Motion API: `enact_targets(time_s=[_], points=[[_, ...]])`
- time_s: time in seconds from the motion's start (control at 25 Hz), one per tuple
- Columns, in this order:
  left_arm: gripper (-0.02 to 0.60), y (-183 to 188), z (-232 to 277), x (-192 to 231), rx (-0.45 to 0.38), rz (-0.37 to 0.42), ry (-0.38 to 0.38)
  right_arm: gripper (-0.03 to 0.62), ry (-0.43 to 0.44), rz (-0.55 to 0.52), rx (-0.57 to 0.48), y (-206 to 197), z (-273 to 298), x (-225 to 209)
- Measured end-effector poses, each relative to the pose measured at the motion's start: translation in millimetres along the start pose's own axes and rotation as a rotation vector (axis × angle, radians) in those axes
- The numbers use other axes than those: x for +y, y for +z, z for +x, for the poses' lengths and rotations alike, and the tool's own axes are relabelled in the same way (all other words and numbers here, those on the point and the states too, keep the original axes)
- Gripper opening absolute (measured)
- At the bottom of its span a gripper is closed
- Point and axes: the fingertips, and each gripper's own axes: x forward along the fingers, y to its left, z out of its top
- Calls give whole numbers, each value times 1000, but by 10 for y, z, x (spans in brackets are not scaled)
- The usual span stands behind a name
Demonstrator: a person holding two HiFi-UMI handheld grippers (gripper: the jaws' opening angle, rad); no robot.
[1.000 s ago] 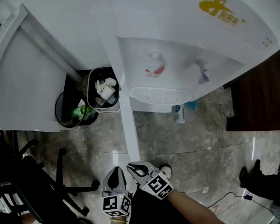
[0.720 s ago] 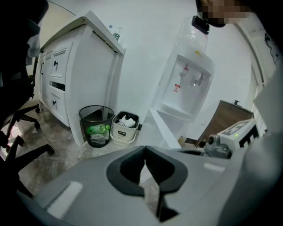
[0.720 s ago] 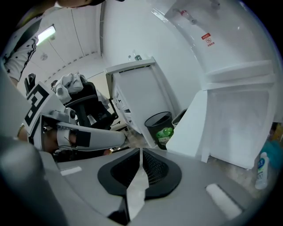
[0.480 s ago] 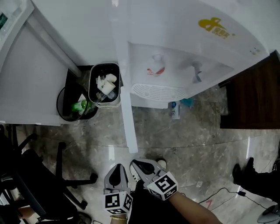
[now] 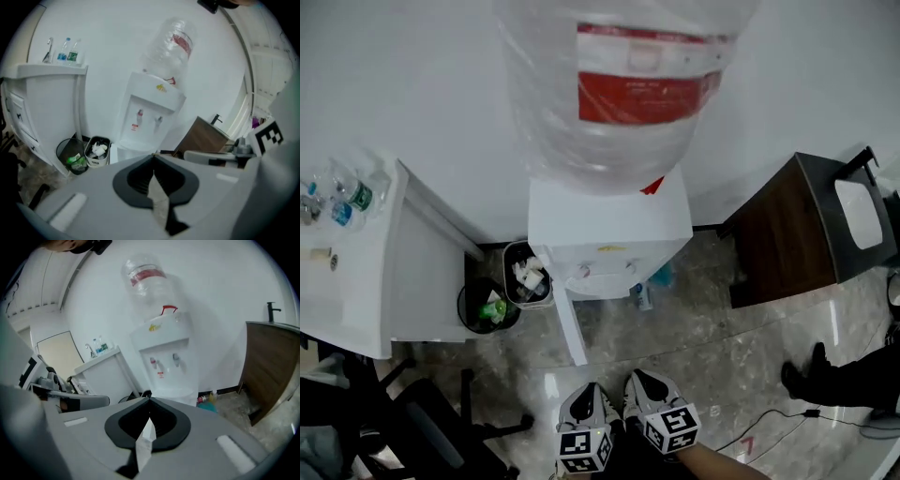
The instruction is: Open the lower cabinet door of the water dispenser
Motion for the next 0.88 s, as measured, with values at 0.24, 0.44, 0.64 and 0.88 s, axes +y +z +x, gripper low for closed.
enact_targets(time_s=[0.24,0.44,0.64,0.88], points=[[6,809,-372,-483,-31,69,15,0,-29,23,-53,778,-611,52],[6,952,-516,-692,-27,97,14,-2,-22,-32,-64,1022,-818,62],[6,953,-543,-740,-20,103,23,-2,-4,-36,-51,1041,-866,119],[6,950,-616,-750,-23,96,23,-2,10,-36,-44,998,-947,221]])
